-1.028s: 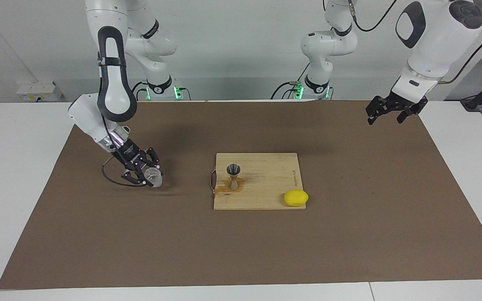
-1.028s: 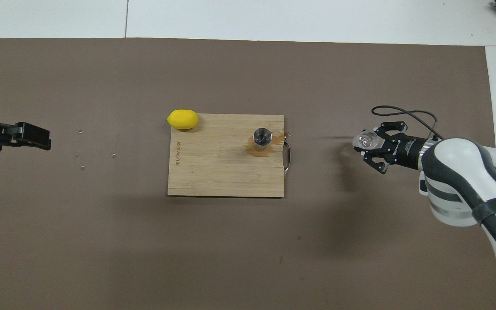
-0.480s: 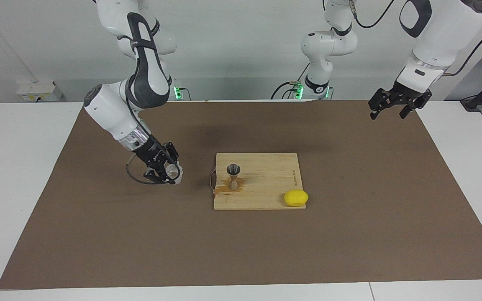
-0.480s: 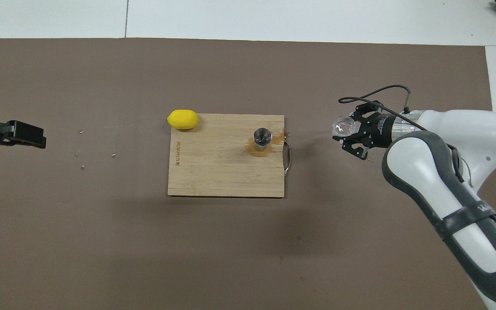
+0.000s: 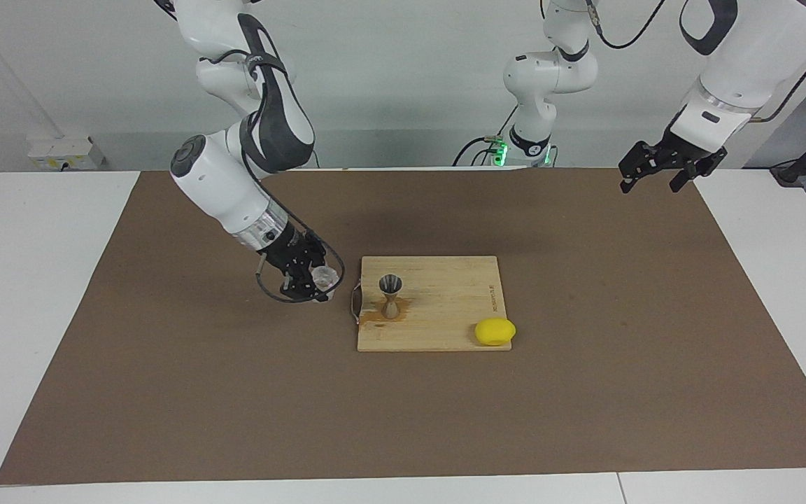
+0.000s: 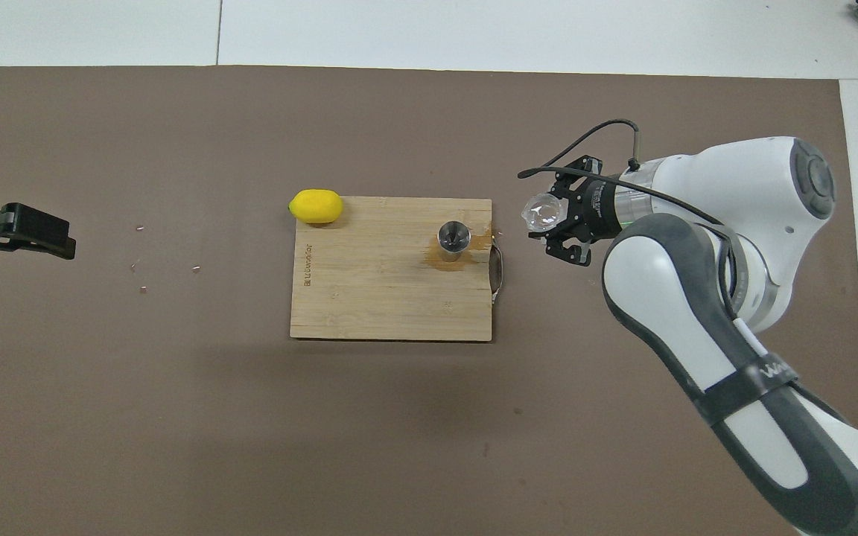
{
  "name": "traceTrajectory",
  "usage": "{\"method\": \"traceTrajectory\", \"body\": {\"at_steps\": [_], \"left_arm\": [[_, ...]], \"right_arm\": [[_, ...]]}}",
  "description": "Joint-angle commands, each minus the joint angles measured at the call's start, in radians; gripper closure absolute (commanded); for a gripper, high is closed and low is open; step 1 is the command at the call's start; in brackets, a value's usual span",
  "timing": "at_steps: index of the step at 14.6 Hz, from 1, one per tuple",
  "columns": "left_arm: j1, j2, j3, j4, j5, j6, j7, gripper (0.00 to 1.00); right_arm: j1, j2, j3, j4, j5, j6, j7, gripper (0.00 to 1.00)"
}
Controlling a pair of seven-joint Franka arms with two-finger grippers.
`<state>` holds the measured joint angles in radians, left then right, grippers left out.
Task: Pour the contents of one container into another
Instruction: 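Lift the clear glass cup with the right gripper over the metal cup, then tilt the glass cup with the right gripper to pour into the metal cup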
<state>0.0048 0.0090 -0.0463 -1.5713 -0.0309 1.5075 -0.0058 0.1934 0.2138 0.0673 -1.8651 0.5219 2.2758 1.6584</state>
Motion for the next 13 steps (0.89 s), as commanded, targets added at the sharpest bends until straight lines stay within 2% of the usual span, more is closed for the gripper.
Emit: {"method": "traceTrajectory", "body": {"at_steps": [1, 5, 7, 13], "left_arm": [[-0.009, -0.035, 0.008, -0.050, -0.012, 0.022, 0.007, 0.00], [-0.003, -0.037, 0.009, -0.049, -0.012, 0.025, 0.006, 0.00], [-0.002, -0.035, 0.008, -0.049, -0.012, 0.025, 0.006, 0.00], [0.017, -0.035, 0.003, -0.049, -0.012, 0.030, 0.004, 0.00]], "right_arm": [[0.033, 0.044, 0.000, 0.092, -0.104, -0.031, 0.105, 0.97], [0.084, 0.107, -0.001, 0.204, -0.201, -0.101, 0.164, 0.96], [0.096, 0.114, 0.000, 0.221, -0.261, -0.105, 0.182, 0.95], [0.133, 0.137, -0.001, 0.247, -0.332, -0.124, 0.193, 0.95]]}}
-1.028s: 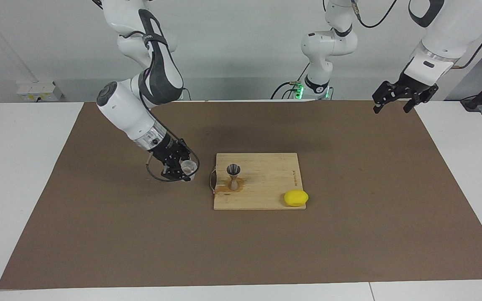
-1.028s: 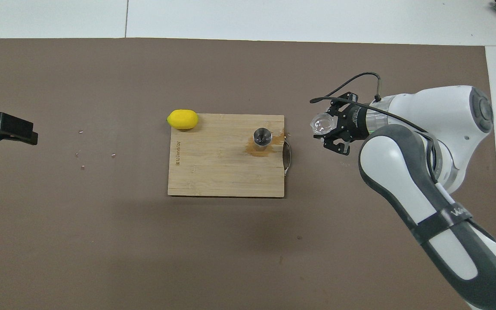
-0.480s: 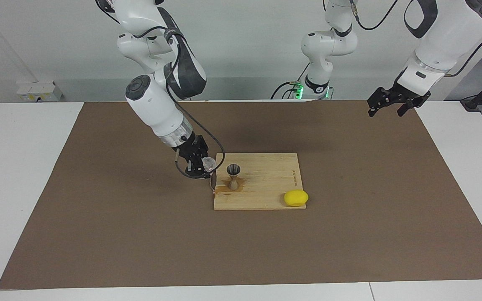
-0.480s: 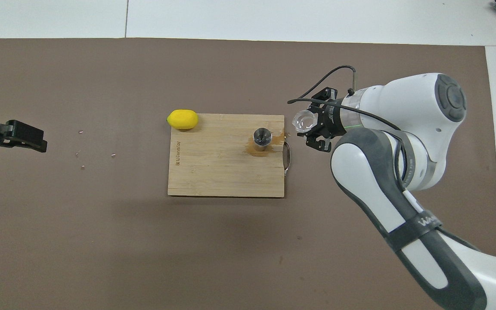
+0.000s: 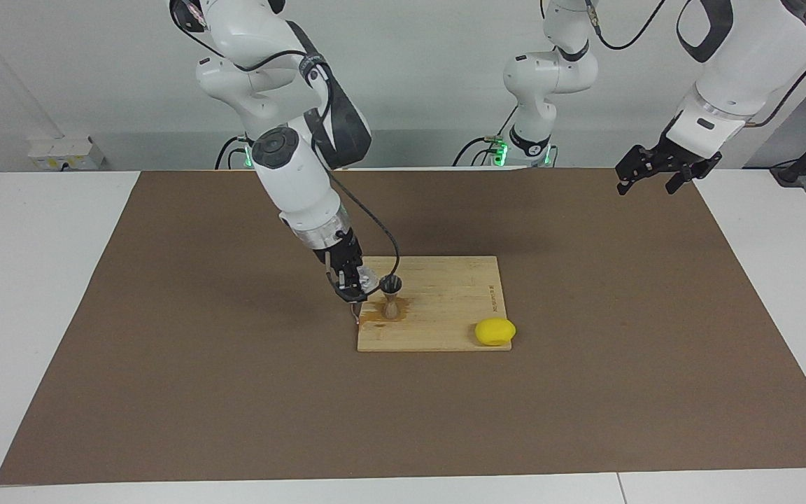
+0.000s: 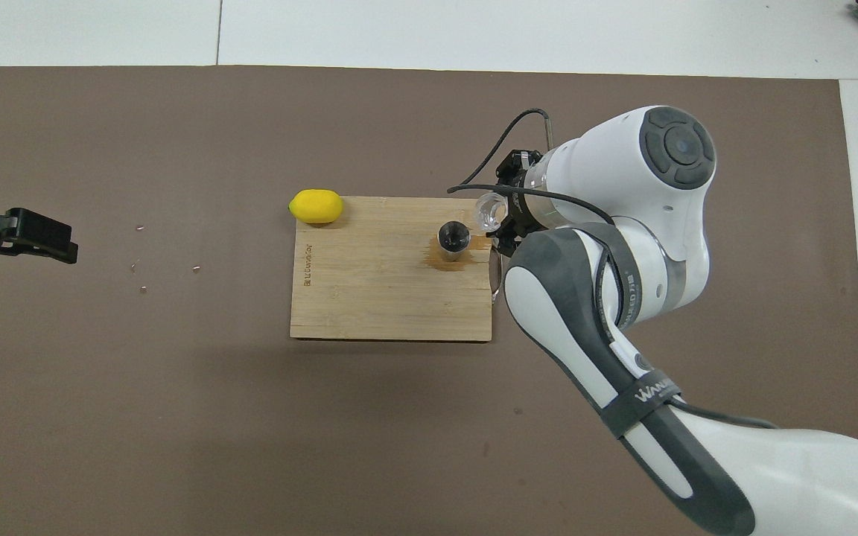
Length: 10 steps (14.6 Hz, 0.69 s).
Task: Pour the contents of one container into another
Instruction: 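Tilt the glass cup with the right gripper to pour into the metal cup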
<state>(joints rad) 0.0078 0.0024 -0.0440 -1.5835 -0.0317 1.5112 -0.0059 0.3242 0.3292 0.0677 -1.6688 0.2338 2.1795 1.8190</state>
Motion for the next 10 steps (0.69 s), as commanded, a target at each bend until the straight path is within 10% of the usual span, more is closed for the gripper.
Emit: {"method": "traceTrajectory", "body": {"at_steps": [1, 10], "left_arm": [[0.018, -0.028, 0.000, -0.036, -0.011, 0.026, 0.004, 0.00], [0.038, -0.016, -0.031, -0.017, -0.004, 0.029, 0.007, 0.00]], "right_arm": [[0.004, 0.025, -0.002, 0.050, -0.057, -0.027, 0.037, 0.95], [0.041, 0.042, -0.002, 0.052, -0.180, -0.043, 0.051, 0.94]]}}
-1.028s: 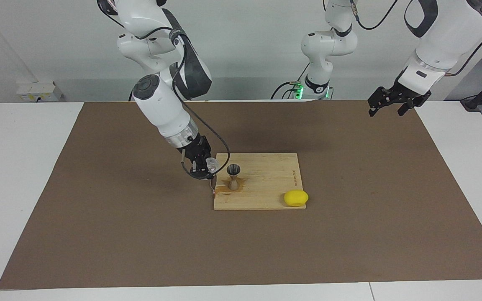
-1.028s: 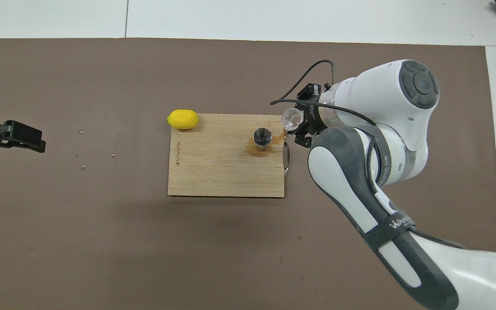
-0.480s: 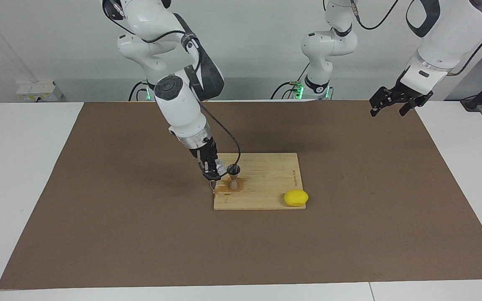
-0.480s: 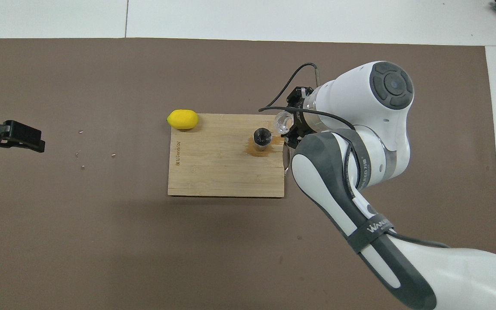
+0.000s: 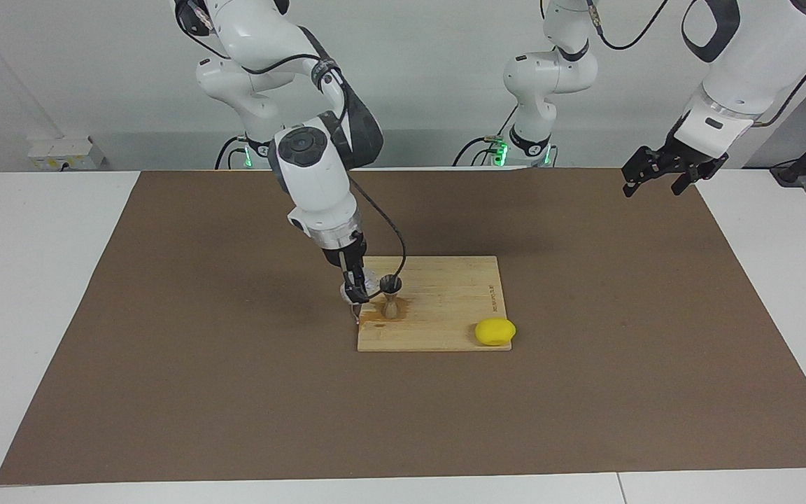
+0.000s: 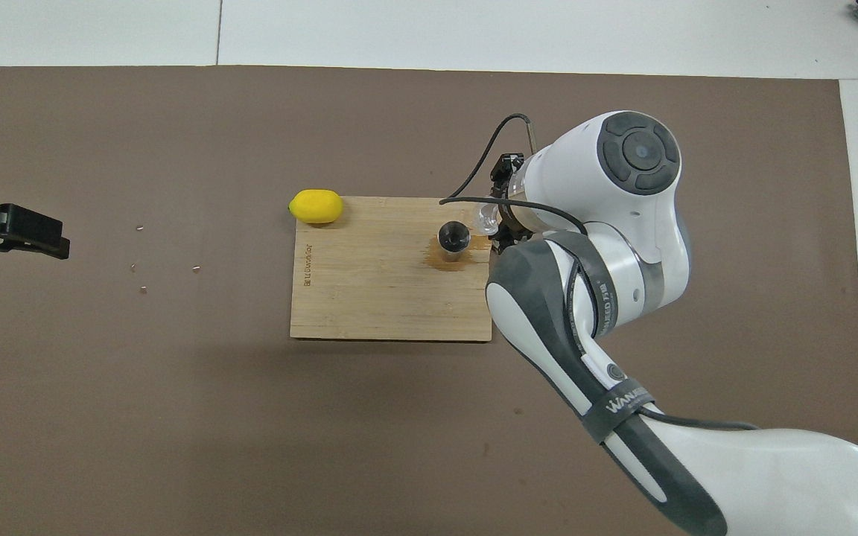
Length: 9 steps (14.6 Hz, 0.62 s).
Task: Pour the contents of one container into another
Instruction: 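Tilt the glass cup with the right gripper to pour into the metal cup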
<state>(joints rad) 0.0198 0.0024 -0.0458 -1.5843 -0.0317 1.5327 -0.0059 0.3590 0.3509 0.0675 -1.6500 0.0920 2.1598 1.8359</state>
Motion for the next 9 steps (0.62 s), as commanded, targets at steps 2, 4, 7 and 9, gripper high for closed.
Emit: {"method": "traceTrajectory", "body": {"at_steps": [2, 4, 7, 9], "left_arm": [[0.025, -0.010, -0.051, 0.012, -0.005, -0.012, -0.003, 0.00], [0.026, -0.010, -0.051, 0.032, -0.011, -0.034, -0.003, 0.00], [0.025, -0.015, -0.049, 0.020, -0.007, -0.022, -0.003, 0.00], [0.023, -0.018, -0.049, 0.017, -0.005, -0.022, 0.000, 0.00]], "right_arm": [[0.012, 0.031, -0.002, 0.039, -0.054, -0.023, 0.051, 0.94], [0.023, 0.033, -0.002, 0.047, -0.075, -0.023, 0.052, 0.94], [0.028, 0.033, -0.002, 0.047, -0.100, -0.029, 0.054, 0.93], [0.037, 0.031, -0.002, 0.047, -0.117, -0.034, 0.052, 0.93]]}}
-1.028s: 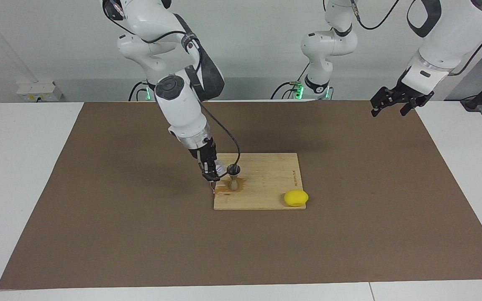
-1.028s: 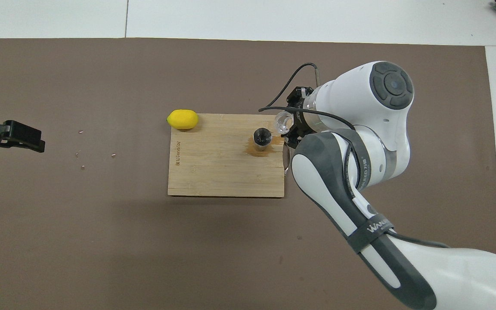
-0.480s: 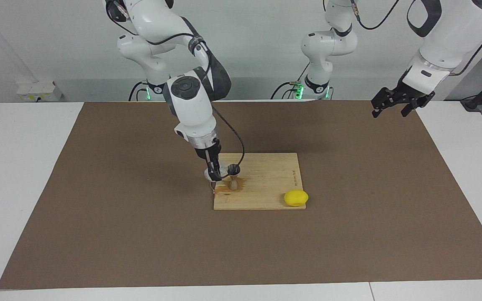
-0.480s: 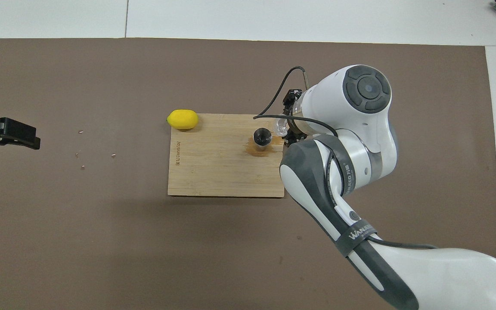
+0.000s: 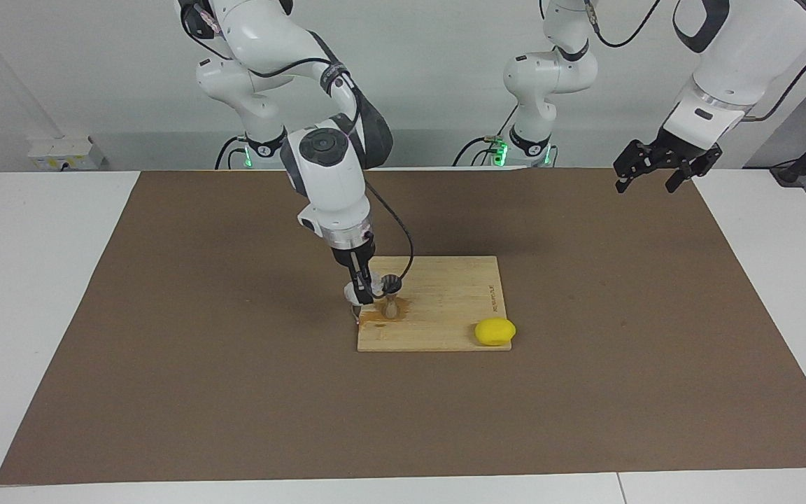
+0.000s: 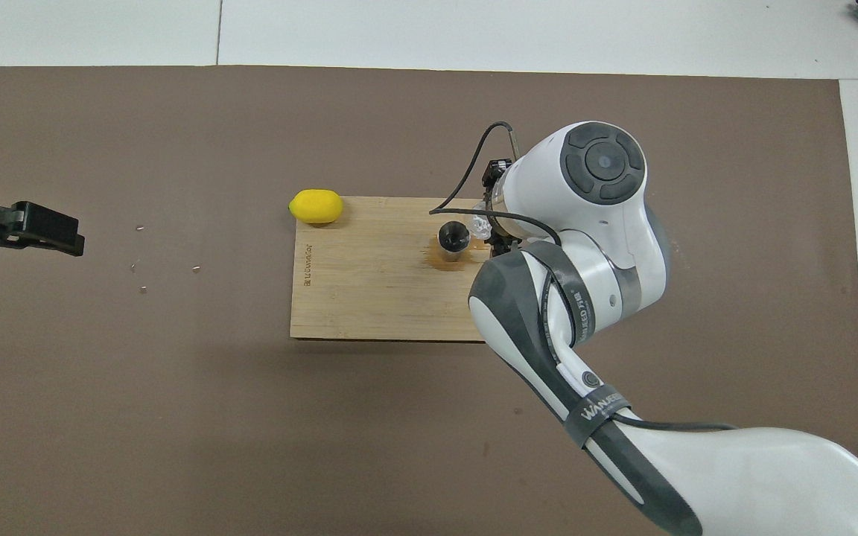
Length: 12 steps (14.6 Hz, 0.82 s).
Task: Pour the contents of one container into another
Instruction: 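Tilt the glass cup with the right gripper to pour into the metal cup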
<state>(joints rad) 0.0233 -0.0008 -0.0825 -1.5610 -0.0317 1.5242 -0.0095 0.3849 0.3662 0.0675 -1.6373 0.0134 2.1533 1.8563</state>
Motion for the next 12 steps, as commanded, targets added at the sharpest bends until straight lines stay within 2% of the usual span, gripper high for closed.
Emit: {"method": "traceTrajectory", "body": {"at_steps": [1, 12], "left_arm": [[0.020, -0.015, -0.011, -0.007, -0.001, -0.018, 0.003, 0.00], [0.024, -0.025, -0.011, -0.031, 0.021, 0.014, 0.002, 0.00]], "right_arm": [[0.015, 0.016, -0.002, 0.034, -0.044, -0.027, 0.034, 0.93], [0.048, 0.011, 0.002, 0.034, -0.171, -0.069, 0.034, 0.93]]}}
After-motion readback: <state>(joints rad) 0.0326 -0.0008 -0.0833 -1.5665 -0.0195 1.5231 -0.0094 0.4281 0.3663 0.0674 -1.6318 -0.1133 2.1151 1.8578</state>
